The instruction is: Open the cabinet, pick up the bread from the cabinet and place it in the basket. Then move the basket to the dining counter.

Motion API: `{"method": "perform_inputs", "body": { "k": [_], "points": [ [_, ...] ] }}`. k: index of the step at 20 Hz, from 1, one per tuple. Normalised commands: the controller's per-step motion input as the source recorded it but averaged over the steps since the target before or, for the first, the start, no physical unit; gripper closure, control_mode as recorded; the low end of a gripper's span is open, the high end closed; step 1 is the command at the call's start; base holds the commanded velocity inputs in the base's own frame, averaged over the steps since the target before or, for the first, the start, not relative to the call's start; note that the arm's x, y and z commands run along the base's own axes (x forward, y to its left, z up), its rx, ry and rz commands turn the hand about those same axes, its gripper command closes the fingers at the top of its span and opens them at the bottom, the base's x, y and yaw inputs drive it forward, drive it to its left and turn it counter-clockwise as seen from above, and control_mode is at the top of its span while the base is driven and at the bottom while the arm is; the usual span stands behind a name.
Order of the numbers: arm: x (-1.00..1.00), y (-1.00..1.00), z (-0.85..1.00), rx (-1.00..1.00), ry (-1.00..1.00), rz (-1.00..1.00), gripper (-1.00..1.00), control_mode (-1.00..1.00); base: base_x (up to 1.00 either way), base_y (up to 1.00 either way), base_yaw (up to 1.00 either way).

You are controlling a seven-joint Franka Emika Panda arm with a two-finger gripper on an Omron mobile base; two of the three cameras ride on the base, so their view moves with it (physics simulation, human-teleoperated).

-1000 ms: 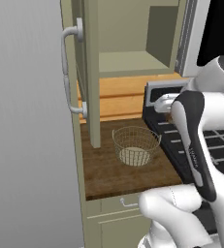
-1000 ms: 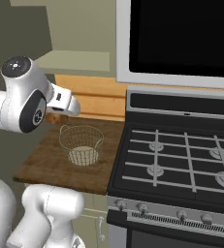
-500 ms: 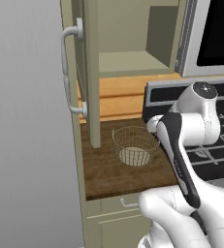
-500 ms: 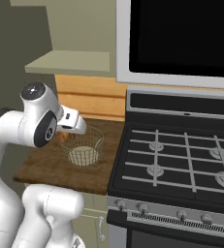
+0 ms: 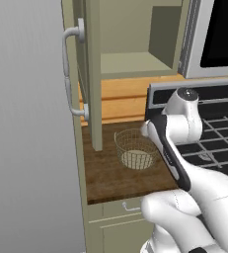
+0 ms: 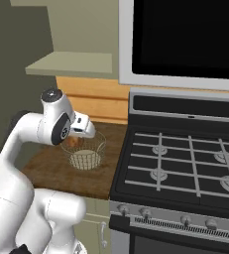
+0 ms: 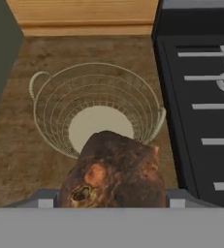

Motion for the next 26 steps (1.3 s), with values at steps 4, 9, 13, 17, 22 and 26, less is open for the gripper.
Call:
{"method": "perform_inputs", "body": {
  "k": [4,9,13,17,22,26],
  "points": [
    [0.53,0.02,-0.35,0.00,0.17,0.00,1.00,-1.00,0.00,0.00,0.00],
    [0.42,0.08,-0.40,0.00,0.16,0.00,1.00,-1.00,0.00,0.00,0.00],
    [0.34,0.12,-0.44,0.00,0.09,0.00,1.00,-1.00,0.00,0.00,0.00],
    [0.29,0.11,-0.38,0.00,0.02,0.00,1.00,-1.00,0.00,0.00,0.00],
    [0.28,0.04,-0.37,0.00,0.01,0.00,1.00,-1.00,0.00,0.00,0.00],
    [0.16,0.00,-0.46,0.00,0.00,0.02,1.00,-1.00,0.00,0.00,0.00]
  ]
}}
